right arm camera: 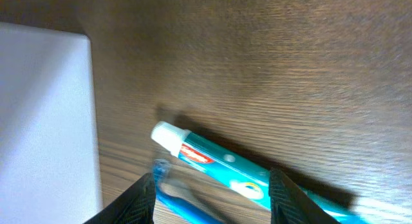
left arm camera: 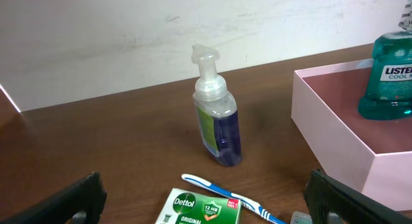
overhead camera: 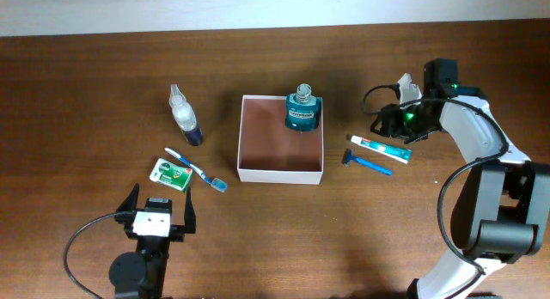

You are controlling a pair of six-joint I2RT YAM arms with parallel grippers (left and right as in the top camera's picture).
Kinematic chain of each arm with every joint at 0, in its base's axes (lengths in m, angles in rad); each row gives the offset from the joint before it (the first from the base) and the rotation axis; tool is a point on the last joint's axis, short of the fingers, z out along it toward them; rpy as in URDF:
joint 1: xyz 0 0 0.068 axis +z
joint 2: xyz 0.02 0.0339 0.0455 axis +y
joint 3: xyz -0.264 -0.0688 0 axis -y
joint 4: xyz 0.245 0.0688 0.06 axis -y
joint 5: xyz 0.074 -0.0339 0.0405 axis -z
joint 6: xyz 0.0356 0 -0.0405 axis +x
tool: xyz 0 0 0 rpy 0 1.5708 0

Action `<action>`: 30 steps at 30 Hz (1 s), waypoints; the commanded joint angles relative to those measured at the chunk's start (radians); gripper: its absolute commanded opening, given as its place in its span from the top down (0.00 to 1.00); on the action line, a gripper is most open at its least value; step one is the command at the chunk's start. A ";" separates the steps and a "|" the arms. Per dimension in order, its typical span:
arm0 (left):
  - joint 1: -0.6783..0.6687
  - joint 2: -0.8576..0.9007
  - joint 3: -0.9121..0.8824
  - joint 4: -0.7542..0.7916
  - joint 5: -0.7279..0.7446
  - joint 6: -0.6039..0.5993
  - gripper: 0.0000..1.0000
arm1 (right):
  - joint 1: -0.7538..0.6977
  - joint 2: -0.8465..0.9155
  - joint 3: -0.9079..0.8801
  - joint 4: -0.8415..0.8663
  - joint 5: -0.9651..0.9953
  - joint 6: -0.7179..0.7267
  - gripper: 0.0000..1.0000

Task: Pack container
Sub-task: 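Move the right gripper to the toothpaste tube and grasp it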

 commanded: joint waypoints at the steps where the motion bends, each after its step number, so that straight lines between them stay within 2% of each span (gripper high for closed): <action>1: 0.004 -0.002 -0.005 -0.003 -0.010 -0.005 0.01 | -0.006 0.006 -0.003 -0.011 0.103 -0.174 0.50; 10: 0.004 -0.002 -0.005 -0.003 -0.010 -0.005 0.01 | 0.034 0.006 -0.003 -0.006 0.089 -0.401 0.50; 18: 0.004 -0.002 -0.005 -0.003 -0.010 -0.005 0.00 | 0.132 0.006 -0.003 -0.006 0.092 -0.549 0.44; 30: 0.004 -0.002 -0.005 -0.003 -0.010 -0.005 0.01 | 0.170 0.027 -0.005 -0.003 0.176 -0.595 0.41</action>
